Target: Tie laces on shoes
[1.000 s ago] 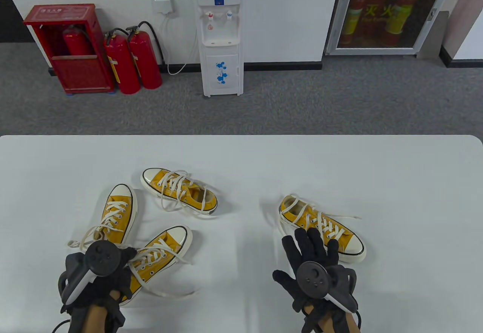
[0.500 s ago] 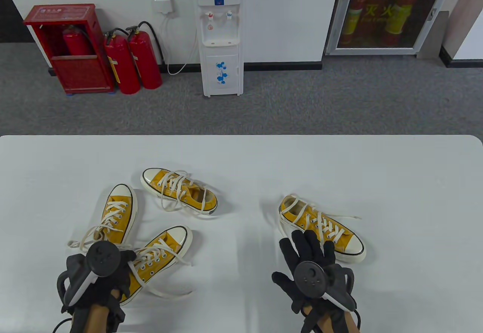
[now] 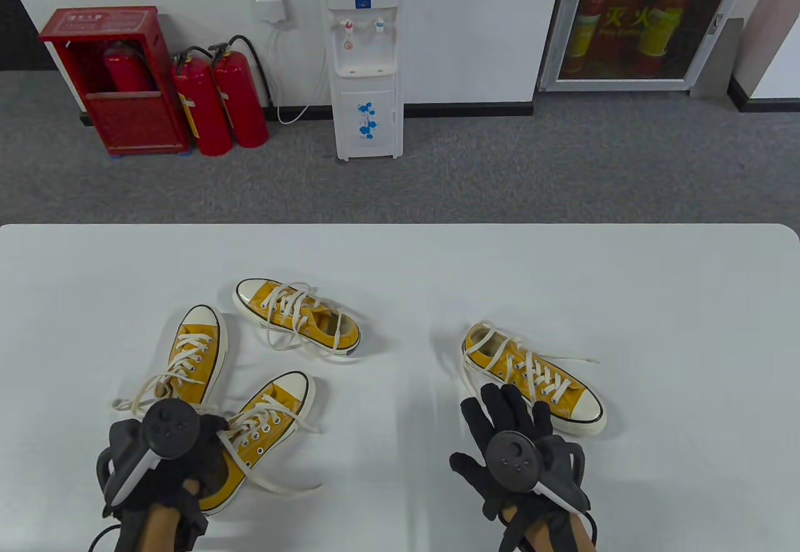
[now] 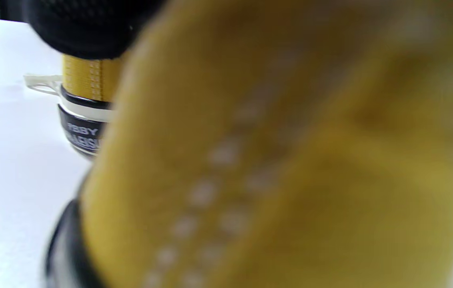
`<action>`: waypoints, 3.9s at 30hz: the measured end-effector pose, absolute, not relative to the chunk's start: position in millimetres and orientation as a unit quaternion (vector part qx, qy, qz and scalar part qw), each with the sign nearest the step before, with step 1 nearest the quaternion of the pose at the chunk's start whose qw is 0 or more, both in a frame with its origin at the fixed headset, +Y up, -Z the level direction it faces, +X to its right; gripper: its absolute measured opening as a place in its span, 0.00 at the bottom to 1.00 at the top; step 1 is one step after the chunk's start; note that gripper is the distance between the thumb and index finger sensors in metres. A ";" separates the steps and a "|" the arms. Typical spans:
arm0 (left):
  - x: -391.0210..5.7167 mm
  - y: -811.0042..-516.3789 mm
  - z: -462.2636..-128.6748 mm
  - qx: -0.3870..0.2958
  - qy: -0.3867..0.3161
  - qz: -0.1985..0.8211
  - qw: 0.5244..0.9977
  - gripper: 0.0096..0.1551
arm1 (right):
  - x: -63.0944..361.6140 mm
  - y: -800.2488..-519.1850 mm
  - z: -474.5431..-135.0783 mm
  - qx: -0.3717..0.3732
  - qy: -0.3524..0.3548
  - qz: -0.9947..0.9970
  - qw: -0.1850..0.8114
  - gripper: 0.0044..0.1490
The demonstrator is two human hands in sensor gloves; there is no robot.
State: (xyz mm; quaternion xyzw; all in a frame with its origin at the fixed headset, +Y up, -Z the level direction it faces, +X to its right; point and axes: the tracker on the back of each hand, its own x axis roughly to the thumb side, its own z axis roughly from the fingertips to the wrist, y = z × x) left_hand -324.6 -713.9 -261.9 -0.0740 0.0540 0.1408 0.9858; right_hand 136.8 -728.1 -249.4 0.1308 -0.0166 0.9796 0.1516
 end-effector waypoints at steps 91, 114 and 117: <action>-143.8 -722.1 -267.0 0.010 -0.115 0.183 0.976 0.33 | 151.2 -732.3 -256.1 0.094 -0.027 0.981 0.170 0.54; -161.8 -715.8 -271.3 0.053 -0.070 0.336 0.938 0.21 | 149.5 -734.1 -256.2 0.095 -0.025 0.981 0.170 0.54; -172.6 -711.6 -272.4 0.048 -0.063 0.395 0.915 0.21 | 149.5 -734.1 -256.2 0.096 -0.025 0.980 0.170 0.54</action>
